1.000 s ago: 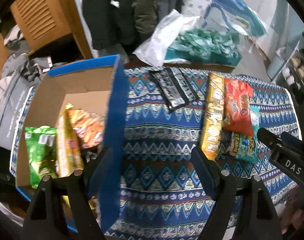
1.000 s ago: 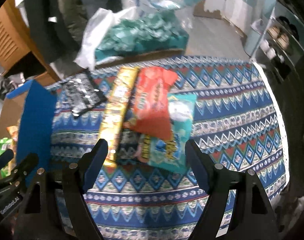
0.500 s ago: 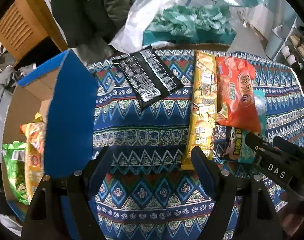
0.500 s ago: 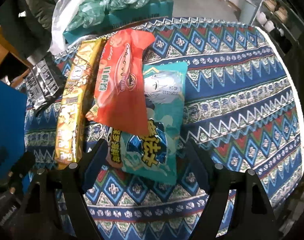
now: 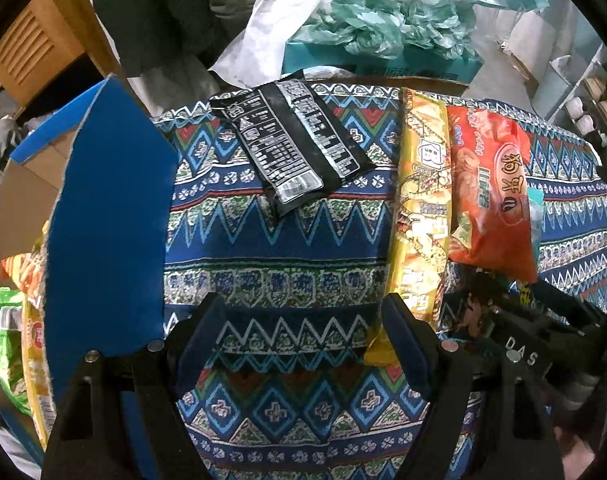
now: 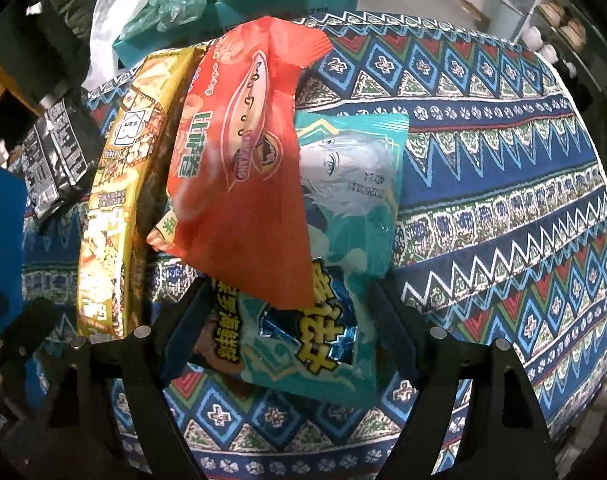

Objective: Organize snacks

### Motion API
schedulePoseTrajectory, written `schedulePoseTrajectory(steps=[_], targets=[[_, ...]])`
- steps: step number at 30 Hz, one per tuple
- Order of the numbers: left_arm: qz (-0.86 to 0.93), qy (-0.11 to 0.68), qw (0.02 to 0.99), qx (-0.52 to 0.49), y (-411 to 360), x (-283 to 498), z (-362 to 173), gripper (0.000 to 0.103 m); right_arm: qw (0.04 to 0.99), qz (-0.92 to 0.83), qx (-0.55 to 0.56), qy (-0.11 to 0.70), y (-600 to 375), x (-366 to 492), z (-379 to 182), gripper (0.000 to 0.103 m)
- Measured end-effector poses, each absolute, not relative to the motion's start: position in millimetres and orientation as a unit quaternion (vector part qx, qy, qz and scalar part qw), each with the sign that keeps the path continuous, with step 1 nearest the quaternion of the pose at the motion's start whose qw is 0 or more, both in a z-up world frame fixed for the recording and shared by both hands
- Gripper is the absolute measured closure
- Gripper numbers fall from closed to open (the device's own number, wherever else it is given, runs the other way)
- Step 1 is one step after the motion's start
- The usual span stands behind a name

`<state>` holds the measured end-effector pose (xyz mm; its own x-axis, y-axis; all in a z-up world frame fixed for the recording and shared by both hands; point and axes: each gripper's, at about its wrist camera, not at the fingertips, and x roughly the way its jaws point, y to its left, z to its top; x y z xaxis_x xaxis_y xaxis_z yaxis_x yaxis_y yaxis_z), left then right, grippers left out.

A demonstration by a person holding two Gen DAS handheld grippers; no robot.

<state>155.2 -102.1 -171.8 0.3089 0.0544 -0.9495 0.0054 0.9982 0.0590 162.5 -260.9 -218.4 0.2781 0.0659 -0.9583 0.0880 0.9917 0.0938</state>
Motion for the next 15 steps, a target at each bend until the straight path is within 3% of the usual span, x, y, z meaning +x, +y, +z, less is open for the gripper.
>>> schedulePoseTrajectory(steps=[12, 15], targets=[[0.000, 0.594, 0.805, 0.020, -124.2, 167.2, -180.2, 0.021, 0.798, 0.016, 0.039, 0.601, -261.4, 164.6, -223.0, 0.022], [-0.002, 0.594, 0.804, 0.029, -130.2, 165.6, -182.0, 0.021, 0.794, 0.009, 0.044, 0.607, -270.3, 159.1, -221.9, 0.031]])
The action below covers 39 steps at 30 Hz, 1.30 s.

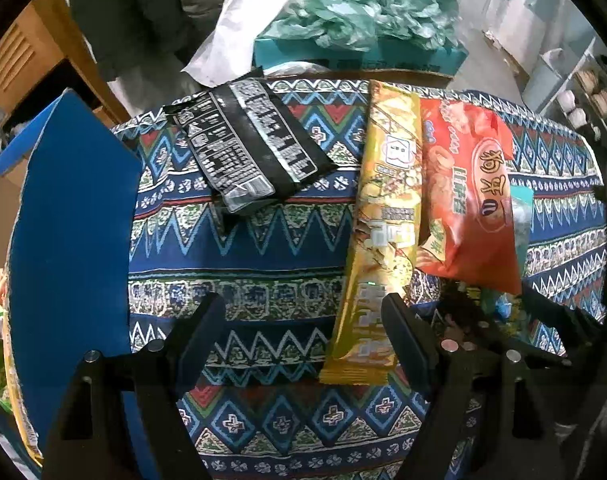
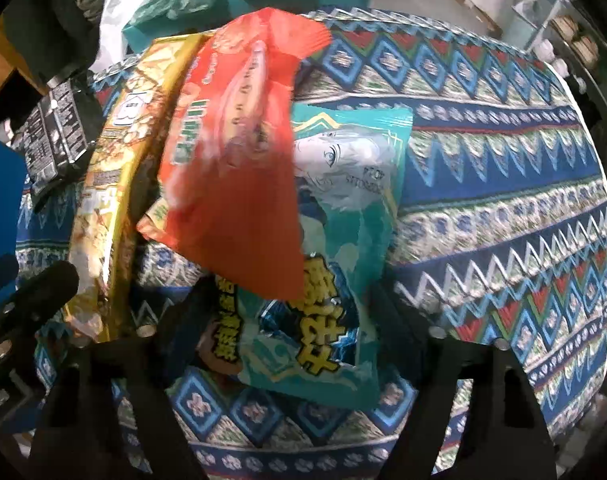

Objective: Organize snacks

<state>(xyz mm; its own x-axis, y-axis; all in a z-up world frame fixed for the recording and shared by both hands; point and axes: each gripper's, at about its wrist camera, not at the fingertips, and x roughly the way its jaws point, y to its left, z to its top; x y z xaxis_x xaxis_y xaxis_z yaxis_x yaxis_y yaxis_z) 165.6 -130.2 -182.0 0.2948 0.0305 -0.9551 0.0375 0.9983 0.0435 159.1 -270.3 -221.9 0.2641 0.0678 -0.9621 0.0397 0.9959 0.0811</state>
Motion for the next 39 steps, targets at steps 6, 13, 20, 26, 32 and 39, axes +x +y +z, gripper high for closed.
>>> schedulePoseTrajectory(steps=[6, 13, 20, 26, 32, 39], targets=[[-0.008, 0.602, 0.797, 0.033, -141.4, 166.5, -192.1, 0.019, 0.787, -0.002, 0.058, 0.614, -290.2, 144.6, -220.3, 0.037], [-0.038, 0.590, 0.806, 0.024, -148.7, 165.9, -195.7, 0.031, 0.781, -0.007, 0.077, 0.620, -310.9, 126.9, -221.2, 0.039], [-0.066, 0.581, 0.811, 0.024, -158.7, 154.3, -188.1, 0.075, 0.777, -0.014, 0.086, 0.623, -336.3, 108.3, -227.4, 0.039], [-0.079, 0.591, 0.803, 0.001, -151.7, 148.6, -189.0, 0.075, 0.774, -0.013, 0.095, 0.625, -358.2, 92.1, -226.6, 0.038], [-0.078, 0.597, 0.798, -0.023, -137.9, 143.5, -192.1, 0.067, 0.775, -0.015, 0.091, 0.626, -354.2, 79.4, -218.2, 0.038], [-0.080, 0.613, 0.785, -0.036, -128.5, 124.0, -192.9, 0.066, 0.777, -0.019, 0.108, 0.620, -362.1, 77.5, -215.9, 0.032]])
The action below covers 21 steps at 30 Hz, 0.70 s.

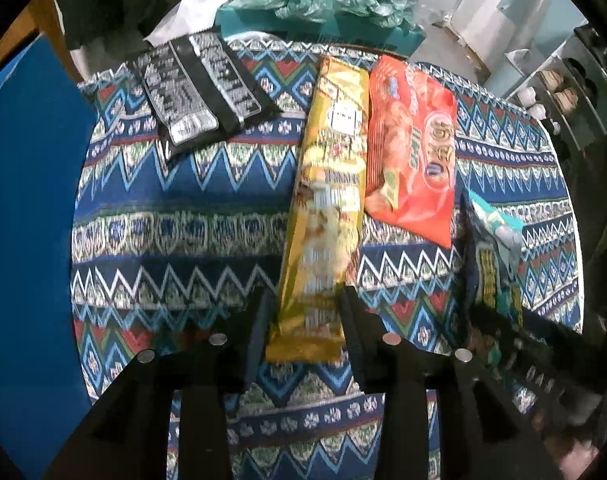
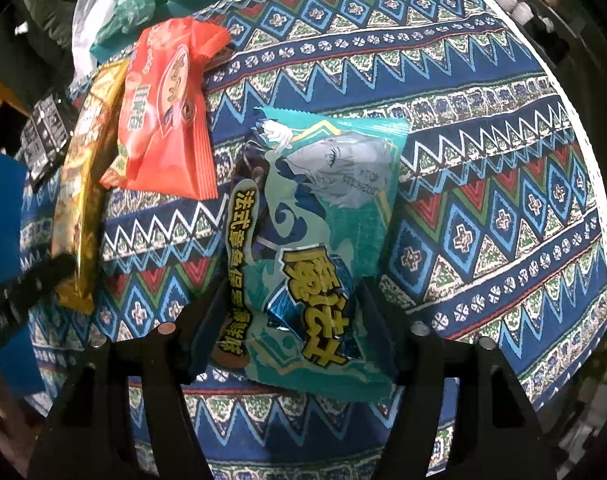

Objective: Organize snacks

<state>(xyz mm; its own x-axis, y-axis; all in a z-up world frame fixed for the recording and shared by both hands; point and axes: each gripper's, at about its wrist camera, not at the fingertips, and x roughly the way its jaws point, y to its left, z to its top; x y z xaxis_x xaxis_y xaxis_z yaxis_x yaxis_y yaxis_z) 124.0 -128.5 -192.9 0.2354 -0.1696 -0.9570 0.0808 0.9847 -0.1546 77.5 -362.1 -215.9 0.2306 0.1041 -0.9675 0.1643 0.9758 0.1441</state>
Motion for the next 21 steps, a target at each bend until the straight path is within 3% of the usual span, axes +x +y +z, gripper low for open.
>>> schedulePoseTrajectory(steps=[1, 3, 8, 21], targets=[[-0.078, 0.613, 0.786, -0.035, -129.1, 123.8, -192.5, 0.065, 0.778, -0.022, 0.109, 0.618, -363.2, 78.6, -215.6, 0.031], [-0.066, 0.614, 0.786, -0.024, -130.5, 123.6, -192.7, 0.049, 0.779, -0.024, 0.108, 0.617, -365.2, 82.5, -216.0, 0.029], [-0.049, 0.604, 0.795, -0.016, -134.0, 132.7, -190.5, 0.027, 0.783, -0.035, 0.114, 0.611, -374.6, 88.9, -215.7, 0.025], [-0.042, 0.622, 0.782, -0.004, -147.6, 175.0, -212.4, 0.024, 0.789, -0.057, 0.099, 0.604, -359.7, 118.1, -217.1, 0.022]])
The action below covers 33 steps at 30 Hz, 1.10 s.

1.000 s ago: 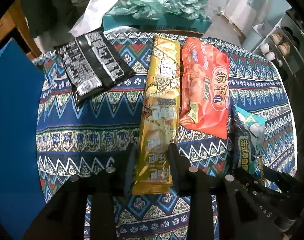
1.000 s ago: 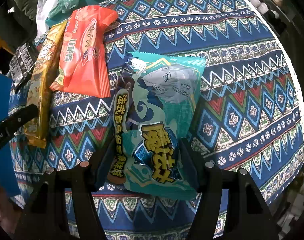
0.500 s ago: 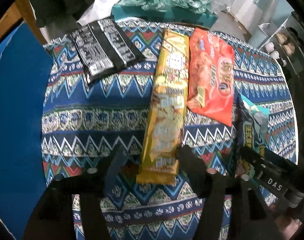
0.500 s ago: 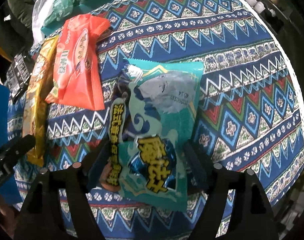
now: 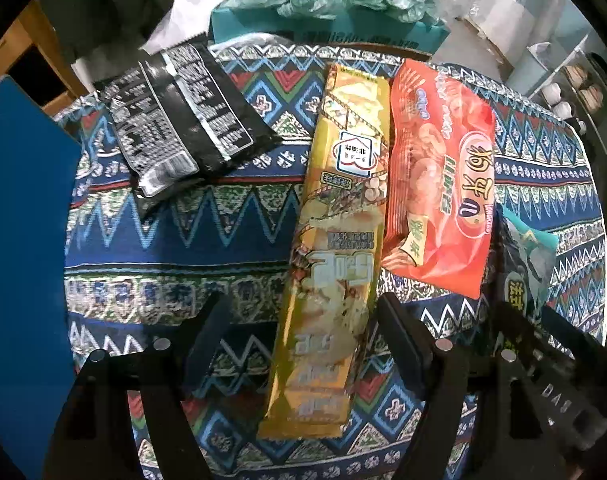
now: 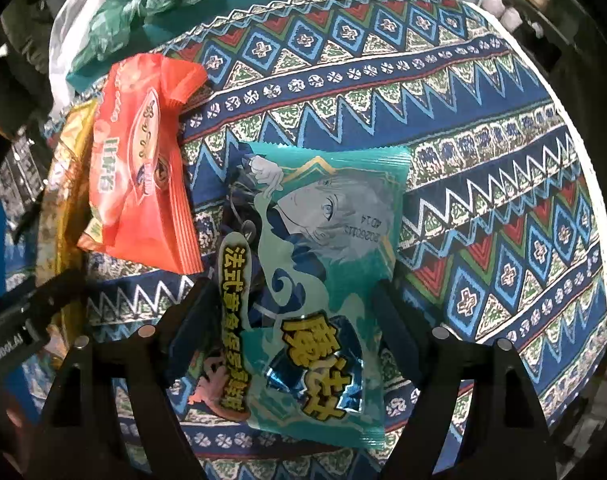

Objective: Organize snacks
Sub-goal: 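Lift and carry the teal bag and yellow bar over the box with both tools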

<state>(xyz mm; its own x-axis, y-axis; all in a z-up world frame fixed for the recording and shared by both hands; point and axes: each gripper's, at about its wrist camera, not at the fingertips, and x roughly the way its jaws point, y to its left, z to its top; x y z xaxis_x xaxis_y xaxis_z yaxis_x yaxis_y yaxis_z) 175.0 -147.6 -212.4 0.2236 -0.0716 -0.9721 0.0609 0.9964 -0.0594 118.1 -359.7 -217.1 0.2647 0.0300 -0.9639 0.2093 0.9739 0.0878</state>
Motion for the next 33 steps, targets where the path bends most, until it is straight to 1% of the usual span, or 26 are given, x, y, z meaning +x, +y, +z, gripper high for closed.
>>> schedulePoseTrajectory(steps=[4, 5, 6, 7, 8, 9, 16, 26, 33], targets=[[-0.052, 0.607, 0.793, 0.005, -153.3, 178.3, -216.0, 0.024, 0.793, -0.059, 0.077, 0.601, -346.9, 119.0, -221.2, 0.022], [-0.056, 0.602, 0.796, 0.002, -153.0, 178.0, -215.7, 0.034, 0.794, -0.060, 0.075, 0.600, -343.6, 119.2, -222.5, 0.023], [-0.058, 0.598, 0.799, 0.001, -152.6, 178.0, -215.1, 0.049, 0.795, -0.061, 0.073, 0.599, -341.9, 119.1, -222.8, 0.027], [-0.062, 0.598, 0.799, -0.002, -153.2, 182.4, -215.9, 0.057, 0.795, -0.061, 0.071, 0.599, -339.6, 118.7, -223.2, 0.034], [-0.070, 0.601, 0.796, -0.009, -153.7, 182.0, -215.9, 0.068, 0.796, -0.059, 0.068, 0.598, -337.7, 115.2, -222.0, 0.038], [-0.072, 0.603, 0.794, -0.011, -153.2, 182.8, -215.7, 0.069, 0.798, -0.059, 0.066, 0.597, -339.1, 114.5, -221.4, 0.040], [-0.067, 0.602, 0.796, -0.001, -148.1, 163.9, -210.7, 0.070, 0.799, -0.047, 0.073, 0.595, -335.3, 100.2, -214.9, 0.040], [-0.058, 0.580, 0.813, -0.007, -135.3, 128.5, -177.8, 0.070, 0.815, -0.034, 0.049, 0.577, -318.8, 93.9, -178.1, 0.040], [-0.065, 0.570, 0.819, -0.011, -128.8, 110.7, -163.0, 0.071, 0.823, -0.019, 0.038, 0.566, -308.1, 88.8, -164.4, 0.040]])
